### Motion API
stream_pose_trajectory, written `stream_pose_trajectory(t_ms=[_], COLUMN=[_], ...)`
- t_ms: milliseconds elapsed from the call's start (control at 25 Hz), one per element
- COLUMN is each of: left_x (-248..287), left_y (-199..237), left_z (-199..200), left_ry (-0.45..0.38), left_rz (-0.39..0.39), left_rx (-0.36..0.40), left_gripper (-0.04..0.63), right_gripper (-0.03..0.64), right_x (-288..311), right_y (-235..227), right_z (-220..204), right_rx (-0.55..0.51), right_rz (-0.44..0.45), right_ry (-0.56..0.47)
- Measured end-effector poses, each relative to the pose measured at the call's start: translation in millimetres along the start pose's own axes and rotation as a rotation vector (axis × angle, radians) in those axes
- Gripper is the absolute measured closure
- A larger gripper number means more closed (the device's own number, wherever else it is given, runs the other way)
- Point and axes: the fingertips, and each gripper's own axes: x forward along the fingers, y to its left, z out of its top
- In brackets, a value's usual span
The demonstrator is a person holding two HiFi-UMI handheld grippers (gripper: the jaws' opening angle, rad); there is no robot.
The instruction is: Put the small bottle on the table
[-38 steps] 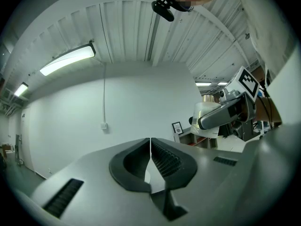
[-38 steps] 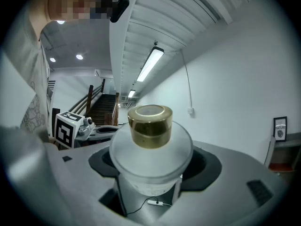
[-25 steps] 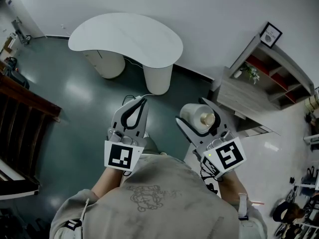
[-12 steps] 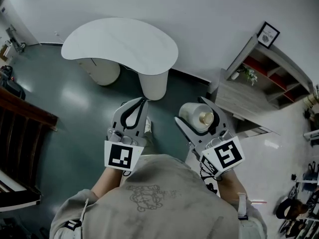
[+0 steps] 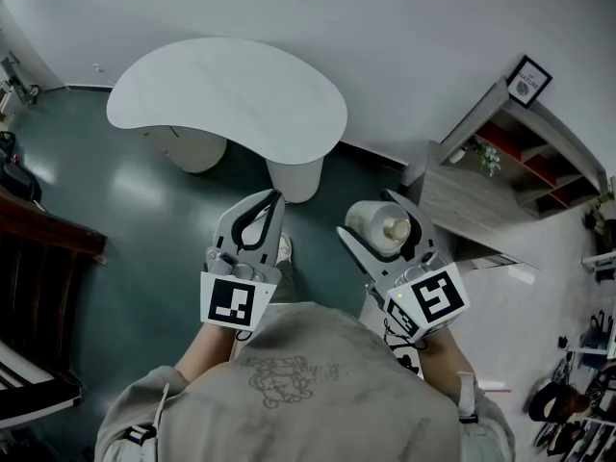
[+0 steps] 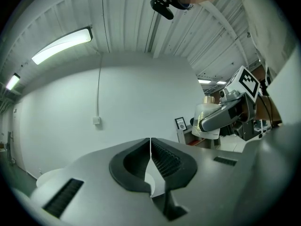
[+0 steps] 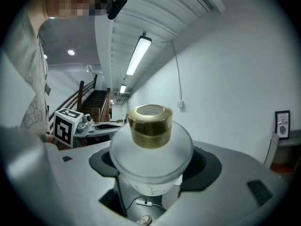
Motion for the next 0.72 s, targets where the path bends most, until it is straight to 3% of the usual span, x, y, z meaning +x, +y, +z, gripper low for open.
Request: stream_pose_trajectory(t_ms=[320,720], left_x=[64.1,159.8], left_y=[69.7,152.7], left_z=[-10.8,-27.8], left_ry=[0.013,0.036], left_rz=[-0.001,-0.064], left_rx=[-0.015,-0.002], left_gripper=[0.574,0.574], right_gripper=[0.278,0.278], right_x=[81.7,191.0], right_y=[-45.2,-106.5], right_z=[9.4,30.1], right_rx=[0.014,0.006], right_rz=[-0.015,-0.058], right_ry=[0.046,0.080])
